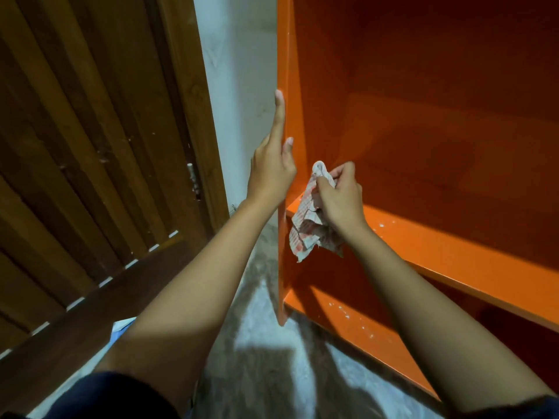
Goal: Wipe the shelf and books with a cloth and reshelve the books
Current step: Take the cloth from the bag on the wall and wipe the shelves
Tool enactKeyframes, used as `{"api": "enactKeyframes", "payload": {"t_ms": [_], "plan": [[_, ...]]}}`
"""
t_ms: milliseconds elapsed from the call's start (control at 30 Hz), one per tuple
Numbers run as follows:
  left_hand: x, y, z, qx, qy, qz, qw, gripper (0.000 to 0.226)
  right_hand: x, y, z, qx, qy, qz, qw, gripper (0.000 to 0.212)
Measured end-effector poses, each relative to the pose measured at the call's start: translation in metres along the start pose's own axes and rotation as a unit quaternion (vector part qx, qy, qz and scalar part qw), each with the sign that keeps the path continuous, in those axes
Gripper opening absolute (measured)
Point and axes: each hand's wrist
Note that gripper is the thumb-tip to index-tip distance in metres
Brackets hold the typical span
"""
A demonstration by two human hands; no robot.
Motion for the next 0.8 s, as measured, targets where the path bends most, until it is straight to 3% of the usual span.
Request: {"api": "enactKeyframes", "payload": {"t_ms": [200, 467, 667, 800], "plan": [[-0.019, -0.001, -0.002, 0.026, 0.063, 0.026, 0.997, 0.066, 0.006, 0.062, -0.010, -0.016, 0.012, -0.049, 0.999, 0.012], [-0.031, 0.002, -0.016, 0.045, 0.111, 0.081, 0.990, 0.079, 0.025, 0.186, 0.014, -0.137, 0.043, -0.139, 0.980, 0.019], [-0.036, -0.001, -0.032, 0.032, 0.164, 0.091, 0.982, 0.085, -0.001, 0.269, 0.012, -0.231, -0.011, -0.284, 0.931, 0.034], [-0.029, -0.003, -0.036, 0.024, 0.163, 0.095, 0.982, 0.084, -0.056, 0.284, -0.007, -0.192, -0.079, -0.400, 0.893, 0.031]]}}
Point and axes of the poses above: each hand's wrist, its own z-axis towards the middle knuckle, its own y-axis out of the back of the hand, x = y × z, and after that the axes turned 15 degrees about -x, right-handed
